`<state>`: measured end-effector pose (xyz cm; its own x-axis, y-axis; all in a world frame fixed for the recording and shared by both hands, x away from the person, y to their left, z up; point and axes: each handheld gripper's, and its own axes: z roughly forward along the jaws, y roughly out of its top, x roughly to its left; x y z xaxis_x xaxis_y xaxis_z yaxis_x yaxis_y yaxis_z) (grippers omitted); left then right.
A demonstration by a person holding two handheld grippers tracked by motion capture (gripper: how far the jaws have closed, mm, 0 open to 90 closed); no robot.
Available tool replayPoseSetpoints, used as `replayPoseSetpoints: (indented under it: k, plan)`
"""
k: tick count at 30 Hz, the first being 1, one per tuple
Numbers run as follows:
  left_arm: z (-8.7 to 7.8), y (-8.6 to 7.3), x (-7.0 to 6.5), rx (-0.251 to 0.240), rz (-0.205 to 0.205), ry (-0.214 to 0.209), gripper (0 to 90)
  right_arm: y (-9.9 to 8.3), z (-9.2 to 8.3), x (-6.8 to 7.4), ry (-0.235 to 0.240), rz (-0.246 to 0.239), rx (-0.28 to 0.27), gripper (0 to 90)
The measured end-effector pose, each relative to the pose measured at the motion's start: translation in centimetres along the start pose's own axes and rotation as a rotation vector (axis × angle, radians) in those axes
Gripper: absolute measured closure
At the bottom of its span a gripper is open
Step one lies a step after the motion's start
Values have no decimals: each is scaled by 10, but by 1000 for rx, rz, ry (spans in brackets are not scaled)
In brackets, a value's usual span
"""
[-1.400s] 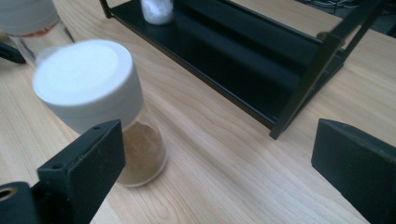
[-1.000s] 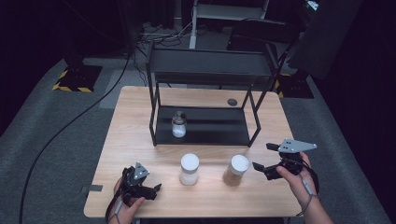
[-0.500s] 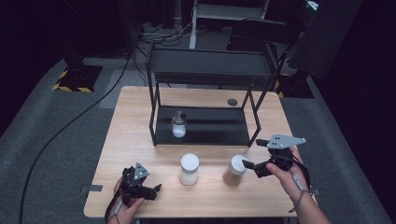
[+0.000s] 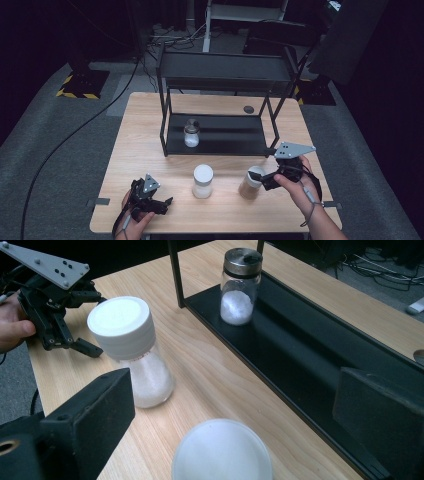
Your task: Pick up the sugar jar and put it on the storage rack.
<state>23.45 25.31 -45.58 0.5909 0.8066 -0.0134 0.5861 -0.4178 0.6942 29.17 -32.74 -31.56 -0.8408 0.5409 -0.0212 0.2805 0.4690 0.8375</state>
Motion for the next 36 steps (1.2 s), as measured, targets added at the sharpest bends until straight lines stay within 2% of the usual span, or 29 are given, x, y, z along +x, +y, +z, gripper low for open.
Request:
replayPoseSetpoints:
  k: [36]
  plan:
    - [0,0,0,3,3,0,1,38,45,24,67,-69,-4,27]
